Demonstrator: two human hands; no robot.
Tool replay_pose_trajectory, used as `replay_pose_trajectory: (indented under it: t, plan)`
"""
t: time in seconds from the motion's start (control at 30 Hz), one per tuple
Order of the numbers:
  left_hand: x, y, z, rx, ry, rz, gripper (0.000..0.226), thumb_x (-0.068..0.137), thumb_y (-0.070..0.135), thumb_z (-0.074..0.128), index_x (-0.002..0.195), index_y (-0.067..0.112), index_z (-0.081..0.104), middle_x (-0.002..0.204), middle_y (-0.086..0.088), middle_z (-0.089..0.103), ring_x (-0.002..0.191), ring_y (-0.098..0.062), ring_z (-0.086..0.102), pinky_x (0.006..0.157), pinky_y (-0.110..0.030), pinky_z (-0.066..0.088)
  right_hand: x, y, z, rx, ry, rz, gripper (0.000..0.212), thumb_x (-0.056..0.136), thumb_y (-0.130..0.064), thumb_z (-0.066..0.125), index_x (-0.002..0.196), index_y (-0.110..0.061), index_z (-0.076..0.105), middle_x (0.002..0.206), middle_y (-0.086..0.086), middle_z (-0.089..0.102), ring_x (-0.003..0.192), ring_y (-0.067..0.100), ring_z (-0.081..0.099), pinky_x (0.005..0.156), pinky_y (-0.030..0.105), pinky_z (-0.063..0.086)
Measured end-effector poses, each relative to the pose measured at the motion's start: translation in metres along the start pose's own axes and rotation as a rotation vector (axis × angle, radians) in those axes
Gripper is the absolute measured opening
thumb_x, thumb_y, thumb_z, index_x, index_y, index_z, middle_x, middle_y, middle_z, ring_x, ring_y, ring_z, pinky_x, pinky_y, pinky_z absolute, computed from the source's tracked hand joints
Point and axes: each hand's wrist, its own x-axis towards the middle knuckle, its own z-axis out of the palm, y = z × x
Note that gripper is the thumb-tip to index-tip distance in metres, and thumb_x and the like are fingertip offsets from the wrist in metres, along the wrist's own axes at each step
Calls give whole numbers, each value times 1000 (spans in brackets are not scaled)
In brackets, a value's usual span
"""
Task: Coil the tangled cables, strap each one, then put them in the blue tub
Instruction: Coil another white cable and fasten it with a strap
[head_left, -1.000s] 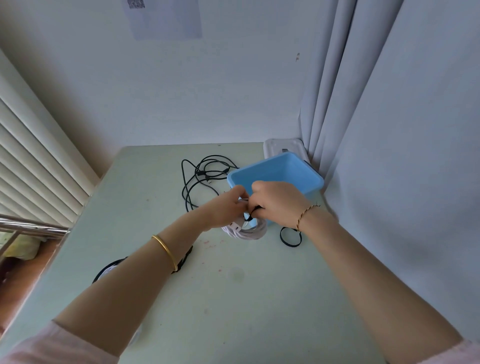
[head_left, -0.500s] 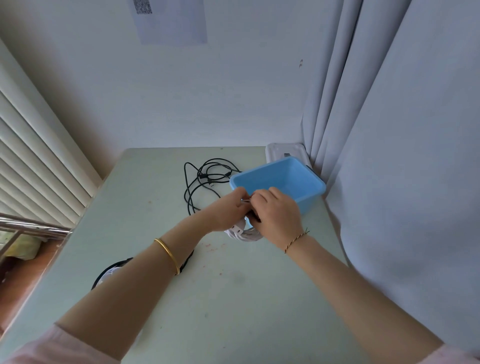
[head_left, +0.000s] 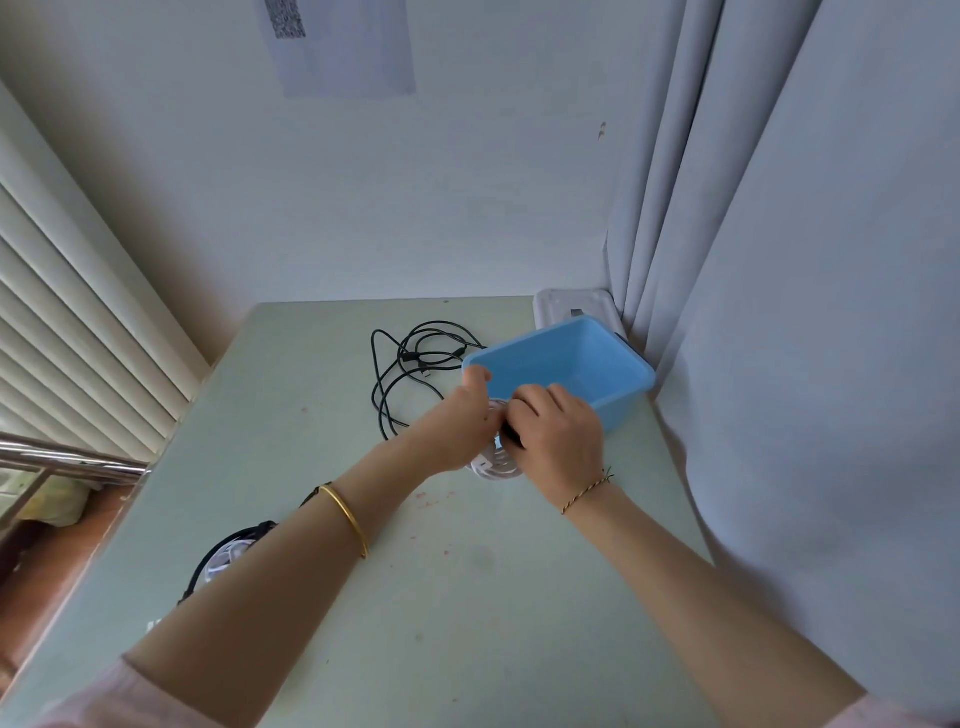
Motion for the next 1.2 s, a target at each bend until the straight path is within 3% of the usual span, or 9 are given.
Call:
replay_pose_trajectory:
  t: [0.13, 0.27, 0.43, 0.5, 0.63, 0.73, 0.9, 1.0, 1.2]
  plan:
    - [2, -3, 0, -140, -26, -12, 57, 97, 17, 40, 144, 9, 11, 83, -12, 53, 72, -24, 50, 69, -37, 45, 2, 1, 0, 2, -23, 28, 17, 75, -14, 56, 59, -14, 53, 64, -1, 57, 52, 20, 45, 48, 25, 26]
    - [3, 0, -1, -167, 14, 25, 46, 97, 18, 44, 137, 4, 25, 104, -6, 48, 91, -25, 52, 79, -35, 45, 6, 2, -3, 20, -54, 57, 20, 65, -6, 70, 61, -14, 52, 63, 0, 54, 52, 19, 43, 45, 25, 29]
    - [11, -13, 0, -172, 10, 55, 22, 93, 25, 48, 103, 6, 41, 93, -16, 50, 72, -19, 45, 69, -43, 47, 16, 1, -14, 206, -318, 286, 22, 73, -16, 73, 81, -12, 52, 67, -2, 54, 59, 22, 52, 48, 26, 30]
    - [13, -17, 1, -127, 14, 61, 17, 94, 20, 47, 97, 3, 45, 94, -19, 50, 72, -22, 47, 65, -37, 43, 21, 2, -17, 342, -502, 395, 28, 82, -24, 68, 100, -13, 50, 80, -4, 57, 70, 20, 54, 56, 30, 38]
    - [12, -16, 1, -100, -18, 136, 19, 92, 10, 45, 76, 5, 53, 81, -19, 56, 65, -23, 50, 63, -41, 44, 30, 12, -17, 659, -652, 588, 50, 77, -28, 75, 117, -16, 48, 99, -5, 56, 88, 16, 56, 78, 30, 47]
    - [13, -14, 1, -104, -26, 145, 19, 91, 9, 45, 78, 6, 58, 80, -15, 60, 65, -20, 52, 58, -35, 43, 36, 19, -19, 728, -774, 629, 61, 73, -23, 79, 125, -15, 49, 103, -1, 54, 93, 13, 54, 81, 22, 41]
    - [19, -22, 2, -89, -28, 108, 17, 93, 20, 47, 88, 9, 59, 90, -11, 58, 66, -19, 53, 55, -27, 40, 48, 25, -29, 907, -863, 792, 25, 83, -10, 60, 107, -1, 60, 80, 3, 50, 68, 8, 46, 53, 9, 34]
    - [19, -21, 2, -84, -29, 111, 20, 92, 21, 47, 94, 7, 61, 95, -12, 62, 75, -26, 61, 61, -37, 51, 51, 24, -29, 833, -839, 811, 22, 80, -9, 52, 84, 13, 56, 71, 10, 37, 57, 14, 28, 40, 12, 21]
    - [19, -18, 5, -61, -4, 130, 21, 93, 17, 47, 98, 3, 61, 95, -13, 62, 78, -27, 60, 65, -38, 49, 57, 28, -28, 814, -855, 788, 27, 82, -8, 52, 95, 13, 63, 66, 12, 42, 56, 16, 34, 39, 12, 26]
